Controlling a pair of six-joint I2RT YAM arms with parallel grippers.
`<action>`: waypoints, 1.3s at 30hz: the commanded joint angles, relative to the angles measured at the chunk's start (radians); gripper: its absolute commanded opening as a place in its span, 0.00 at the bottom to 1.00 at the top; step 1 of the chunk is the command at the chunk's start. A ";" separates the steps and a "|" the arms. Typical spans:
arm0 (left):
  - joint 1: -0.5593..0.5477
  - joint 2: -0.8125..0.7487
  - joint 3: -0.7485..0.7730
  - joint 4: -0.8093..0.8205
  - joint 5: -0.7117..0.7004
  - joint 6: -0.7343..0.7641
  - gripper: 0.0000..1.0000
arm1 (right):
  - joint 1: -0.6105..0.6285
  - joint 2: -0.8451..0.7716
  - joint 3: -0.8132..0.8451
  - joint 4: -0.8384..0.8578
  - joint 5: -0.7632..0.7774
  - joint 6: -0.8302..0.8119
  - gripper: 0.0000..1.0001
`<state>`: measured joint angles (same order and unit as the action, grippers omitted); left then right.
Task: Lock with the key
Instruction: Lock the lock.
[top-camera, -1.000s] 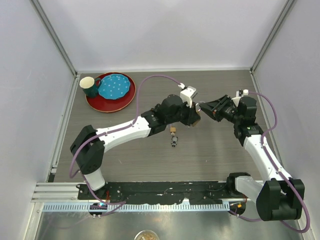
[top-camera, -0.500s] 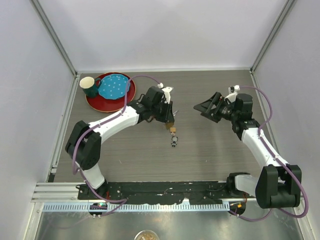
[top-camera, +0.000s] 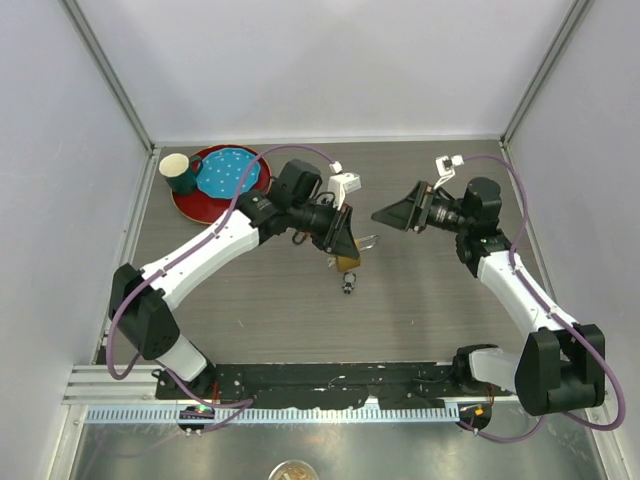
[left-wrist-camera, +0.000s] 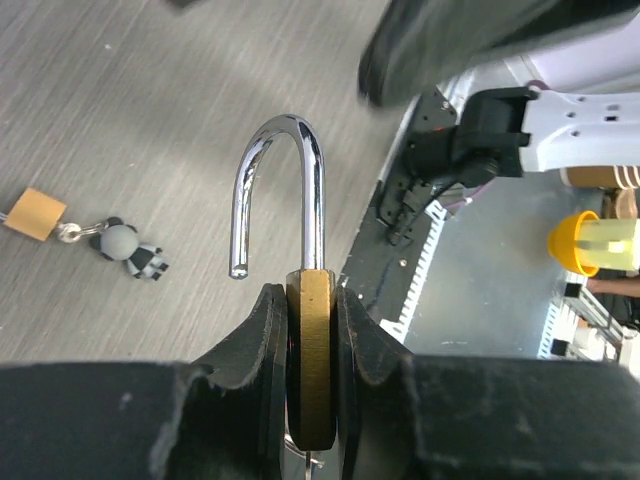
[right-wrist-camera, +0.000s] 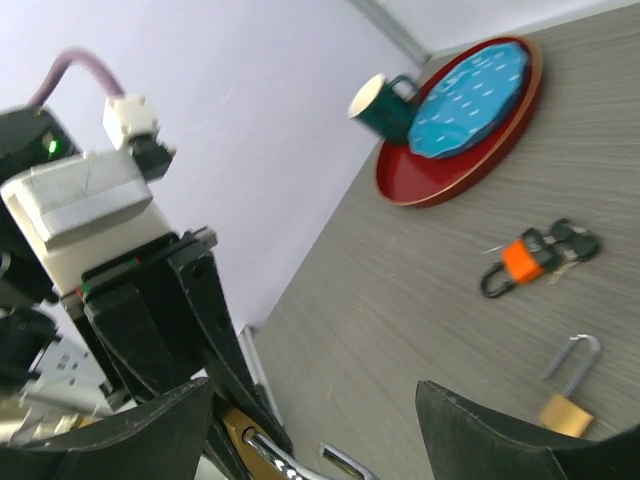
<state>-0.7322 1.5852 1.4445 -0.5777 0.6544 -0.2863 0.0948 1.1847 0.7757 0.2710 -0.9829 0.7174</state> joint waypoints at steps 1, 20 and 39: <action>0.002 -0.076 0.042 0.076 0.129 -0.014 0.00 | 0.091 -0.039 0.010 0.086 -0.077 -0.001 0.86; 0.031 -0.117 -0.009 0.199 0.203 -0.069 0.00 | 0.135 -0.158 -0.062 -0.058 -0.143 -0.087 0.59; 0.118 -0.180 -0.150 0.629 0.215 -0.330 0.49 | 0.143 -0.198 -0.104 0.242 -0.027 0.195 0.01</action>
<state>-0.6666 1.4807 1.3087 -0.2680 0.8982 -0.4686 0.2283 1.0256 0.6853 0.3401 -1.1011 0.7902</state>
